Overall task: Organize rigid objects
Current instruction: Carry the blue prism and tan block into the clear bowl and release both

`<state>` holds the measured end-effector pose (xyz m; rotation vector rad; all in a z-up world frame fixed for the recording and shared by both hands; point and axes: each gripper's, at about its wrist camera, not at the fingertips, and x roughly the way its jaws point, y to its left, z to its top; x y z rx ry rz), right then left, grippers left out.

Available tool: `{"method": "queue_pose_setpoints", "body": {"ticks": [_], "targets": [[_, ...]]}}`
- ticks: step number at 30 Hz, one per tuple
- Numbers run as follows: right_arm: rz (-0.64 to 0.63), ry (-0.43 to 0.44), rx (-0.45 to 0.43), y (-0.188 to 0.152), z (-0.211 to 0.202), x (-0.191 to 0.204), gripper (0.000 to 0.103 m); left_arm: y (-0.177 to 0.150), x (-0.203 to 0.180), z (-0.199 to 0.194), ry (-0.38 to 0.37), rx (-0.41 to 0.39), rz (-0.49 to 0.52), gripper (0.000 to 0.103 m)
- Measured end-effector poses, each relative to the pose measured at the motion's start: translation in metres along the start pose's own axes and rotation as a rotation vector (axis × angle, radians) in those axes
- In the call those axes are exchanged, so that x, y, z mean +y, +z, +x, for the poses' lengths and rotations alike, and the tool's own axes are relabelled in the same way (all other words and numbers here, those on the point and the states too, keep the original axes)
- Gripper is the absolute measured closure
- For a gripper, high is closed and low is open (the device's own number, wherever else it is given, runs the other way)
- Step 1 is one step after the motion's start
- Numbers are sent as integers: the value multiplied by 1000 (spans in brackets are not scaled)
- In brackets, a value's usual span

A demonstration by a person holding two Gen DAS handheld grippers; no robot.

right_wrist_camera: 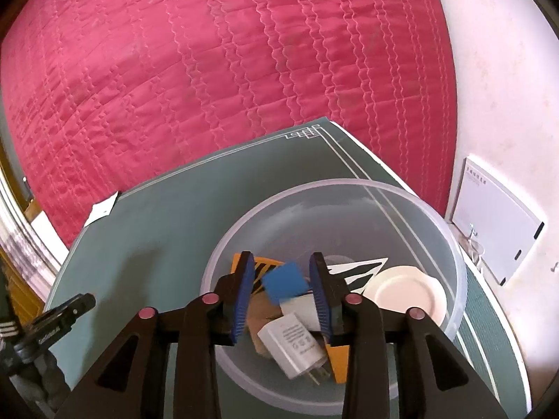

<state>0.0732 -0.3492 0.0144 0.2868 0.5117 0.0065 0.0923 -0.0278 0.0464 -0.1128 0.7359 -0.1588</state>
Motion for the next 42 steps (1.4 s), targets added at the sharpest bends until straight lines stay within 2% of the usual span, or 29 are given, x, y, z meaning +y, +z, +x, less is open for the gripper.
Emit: {"method": "queue_pose_setpoints", "body": {"ticks": [4,10,14,19,28,32,36,42], "targets": [[-5,0,-8,-5,-7,-5,68,1,-6,-1,-1,0,11,67],[5,-47,-36,-15,-28,-20,68,3,-25,-1,-19,7,55,67],[23,-138,-72,-23,-40,-32,68,5,-43,-1,-36,7,98,67],[65,-233,-112,-30,-49,-50,61,7,-68,-1,-70,9,146,67],[117,-277,-168,-31,-59,-65,60,11,-120,2,-179,9,251,67],[96,-312,-196,-38,-60,-60,60,14,-142,10,-231,24,283,67],[71,-321,-238,-41,-66,-55,59,17,-163,17,-254,27,328,67],[80,-315,-238,-42,-65,-57,58,19,-182,25,-286,32,357,67]]}}
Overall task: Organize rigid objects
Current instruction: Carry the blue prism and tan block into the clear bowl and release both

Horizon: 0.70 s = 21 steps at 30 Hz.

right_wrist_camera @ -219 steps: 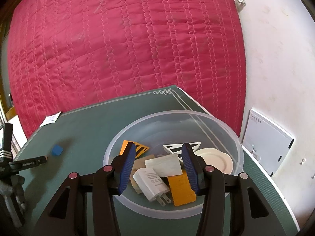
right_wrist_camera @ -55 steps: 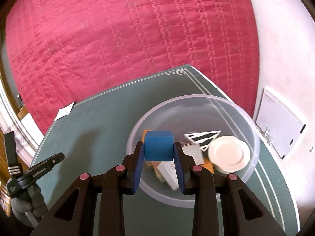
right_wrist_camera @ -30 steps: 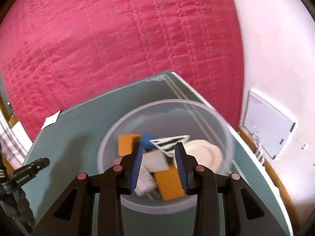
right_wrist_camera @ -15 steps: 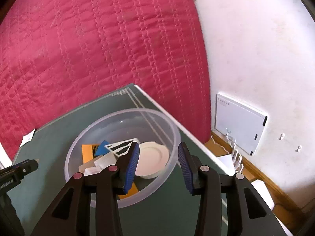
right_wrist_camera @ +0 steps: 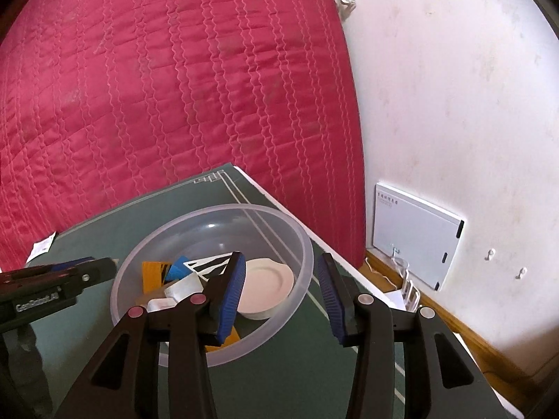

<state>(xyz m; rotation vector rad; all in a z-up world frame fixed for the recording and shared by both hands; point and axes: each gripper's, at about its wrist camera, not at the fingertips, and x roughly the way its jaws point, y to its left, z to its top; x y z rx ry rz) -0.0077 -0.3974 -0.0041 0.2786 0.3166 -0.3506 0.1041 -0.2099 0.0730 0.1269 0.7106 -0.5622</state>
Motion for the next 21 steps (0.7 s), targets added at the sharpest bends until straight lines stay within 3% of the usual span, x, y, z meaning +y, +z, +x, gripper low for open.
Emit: {"method": "queue_pose_setpoints", "body": {"ticks": [7,9,11,16,21], "targets": [[4,-1,2,-2,1,-1,58,6,-8,15,-11,9,25,65],[7,-1,4,-3,1,-1,58,6,-8,18,-16,20,16,50],[11,-1,6,-3,2,-2,58,4,-5,17,-13,13,-3,43],[27,-3,12,-3,3,-5,52,-3,6,13,19,9,-40,33],[31,-5,12,-3,2,-7,48,-7,10,2,117,-22,-27,23]]}}
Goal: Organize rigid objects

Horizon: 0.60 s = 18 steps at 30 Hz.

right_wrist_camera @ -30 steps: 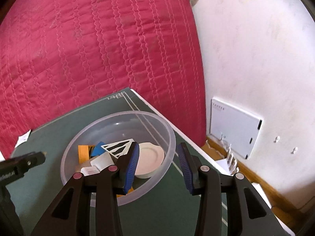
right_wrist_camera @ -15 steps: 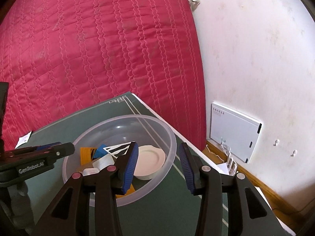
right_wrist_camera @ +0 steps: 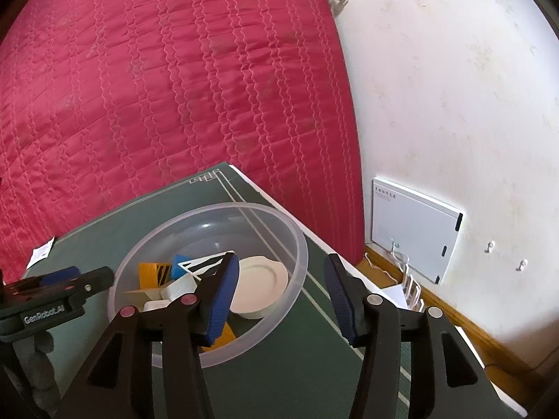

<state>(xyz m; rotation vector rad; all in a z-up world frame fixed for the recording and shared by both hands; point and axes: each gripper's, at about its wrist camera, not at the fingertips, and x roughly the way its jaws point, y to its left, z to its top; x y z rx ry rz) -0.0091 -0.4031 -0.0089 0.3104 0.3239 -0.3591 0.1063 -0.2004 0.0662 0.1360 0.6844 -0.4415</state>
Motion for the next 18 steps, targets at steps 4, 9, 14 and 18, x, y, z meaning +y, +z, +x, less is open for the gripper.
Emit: {"method": "queue_pose_setpoints", "body": {"ticks": [4,9,14,18], "targets": [[0,21,20,0,1,-2,31,-3,0,-14,44,-37,20,9],[2,61,75,-3,-1,-8,14,-8,1,-27,95,-77,42,1],[9,61,126,-5,-5,-13,8,-9,3,-29,83,-79,28,1],[-6,53,130,-3,-10,-11,4,-9,4,-31,67,-77,20,1]]}}
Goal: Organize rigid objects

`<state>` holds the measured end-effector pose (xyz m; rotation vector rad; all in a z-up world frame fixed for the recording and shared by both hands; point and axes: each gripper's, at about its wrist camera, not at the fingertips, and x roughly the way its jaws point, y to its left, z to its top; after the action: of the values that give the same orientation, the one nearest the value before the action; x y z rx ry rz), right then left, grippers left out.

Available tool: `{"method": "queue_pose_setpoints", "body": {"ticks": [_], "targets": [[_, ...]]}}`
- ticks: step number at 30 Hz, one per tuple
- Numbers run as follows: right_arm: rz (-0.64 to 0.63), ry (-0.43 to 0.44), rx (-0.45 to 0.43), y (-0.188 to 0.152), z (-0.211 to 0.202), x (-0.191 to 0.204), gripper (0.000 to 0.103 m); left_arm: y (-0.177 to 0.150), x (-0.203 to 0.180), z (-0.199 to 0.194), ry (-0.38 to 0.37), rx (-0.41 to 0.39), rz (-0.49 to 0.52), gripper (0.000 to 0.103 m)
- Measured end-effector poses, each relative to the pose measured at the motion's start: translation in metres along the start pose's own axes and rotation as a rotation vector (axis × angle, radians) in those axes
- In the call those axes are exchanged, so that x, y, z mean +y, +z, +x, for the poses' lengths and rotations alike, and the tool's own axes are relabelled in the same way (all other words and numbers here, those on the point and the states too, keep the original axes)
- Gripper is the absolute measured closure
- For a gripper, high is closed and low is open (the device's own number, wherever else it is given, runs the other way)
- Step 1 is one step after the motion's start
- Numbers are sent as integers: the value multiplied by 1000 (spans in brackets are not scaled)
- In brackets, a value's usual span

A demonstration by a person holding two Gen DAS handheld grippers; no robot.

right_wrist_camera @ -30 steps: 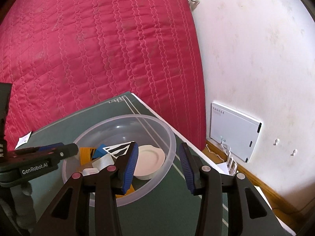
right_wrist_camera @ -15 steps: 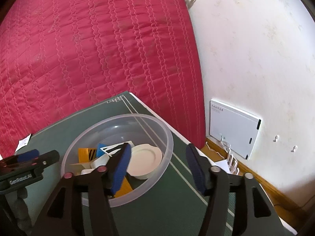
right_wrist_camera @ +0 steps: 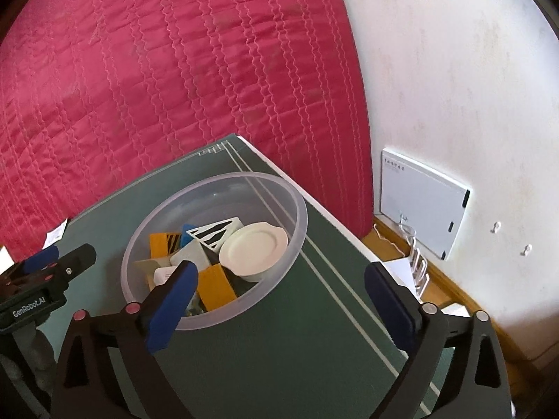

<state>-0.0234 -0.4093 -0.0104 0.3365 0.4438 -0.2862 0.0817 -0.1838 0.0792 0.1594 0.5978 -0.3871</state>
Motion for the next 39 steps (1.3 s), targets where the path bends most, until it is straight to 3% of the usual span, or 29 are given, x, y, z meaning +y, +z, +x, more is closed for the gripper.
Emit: {"method": "queue_pose_setpoints", "body": {"ticks": [16,30,39], "targets": [[-190,-1,45,-2,-10,39,0,1,-4,-16,32,-45,15,1],[-245,-34,45,-5,-9,50,0,0,-10,-14,76,-34,26,1],[-277,-50,57,-5,-6,54,0,-5,-18,-12,65,-14,69,1]]}}
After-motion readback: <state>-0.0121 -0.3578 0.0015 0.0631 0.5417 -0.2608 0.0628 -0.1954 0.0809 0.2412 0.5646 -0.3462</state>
